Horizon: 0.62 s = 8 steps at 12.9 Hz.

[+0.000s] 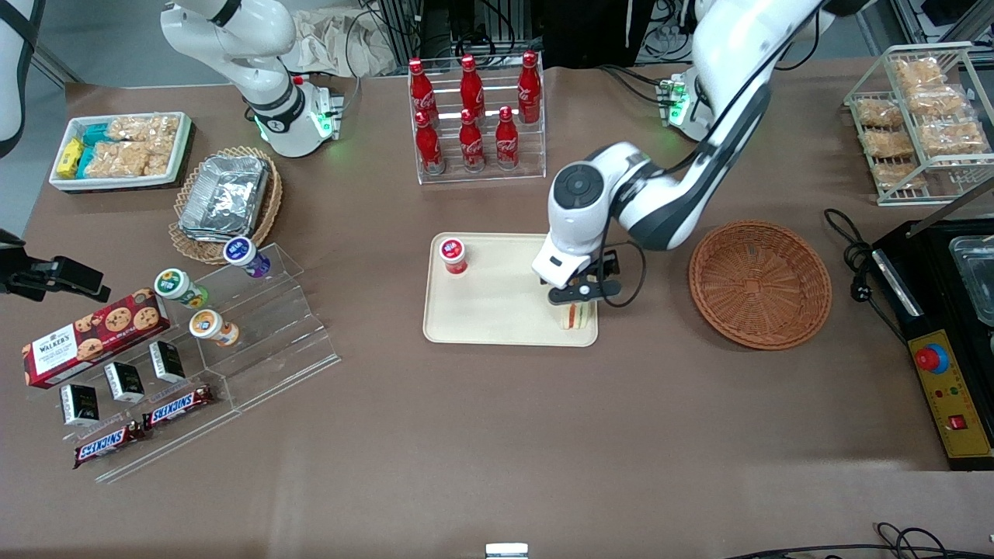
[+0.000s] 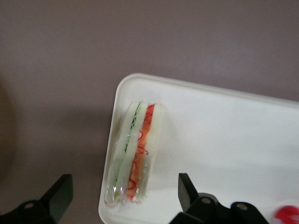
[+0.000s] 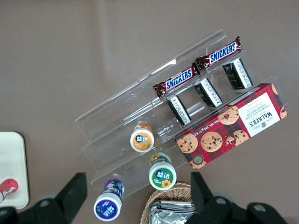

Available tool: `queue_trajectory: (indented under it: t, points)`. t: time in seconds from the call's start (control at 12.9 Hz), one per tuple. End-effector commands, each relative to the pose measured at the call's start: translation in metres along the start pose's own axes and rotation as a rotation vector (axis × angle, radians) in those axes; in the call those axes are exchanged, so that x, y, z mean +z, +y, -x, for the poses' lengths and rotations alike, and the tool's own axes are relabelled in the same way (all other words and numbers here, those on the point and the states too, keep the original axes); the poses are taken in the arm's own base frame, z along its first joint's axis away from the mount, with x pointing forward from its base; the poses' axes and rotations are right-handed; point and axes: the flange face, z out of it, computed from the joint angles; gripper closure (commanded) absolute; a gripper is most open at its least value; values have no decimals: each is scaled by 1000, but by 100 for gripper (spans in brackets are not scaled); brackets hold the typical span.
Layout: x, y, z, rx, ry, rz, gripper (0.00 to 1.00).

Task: Place sandwich from basket to tray
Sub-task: 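Open the left gripper and raise it away from the sandwich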

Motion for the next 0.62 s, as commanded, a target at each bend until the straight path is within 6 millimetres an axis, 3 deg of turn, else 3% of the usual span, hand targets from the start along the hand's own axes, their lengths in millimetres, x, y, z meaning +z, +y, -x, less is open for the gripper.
queue_trajectory:
  t: [0.0,0.23,0.39,0.54]
  points:
    - [-99,-17,-29,-178,12,53,0]
    - [-173,-55,-47,-380,24,37,0]
    - [-209,-102,-57,-399,55,9,0]
    - [-244,-160,-64,-307,16,13,0]
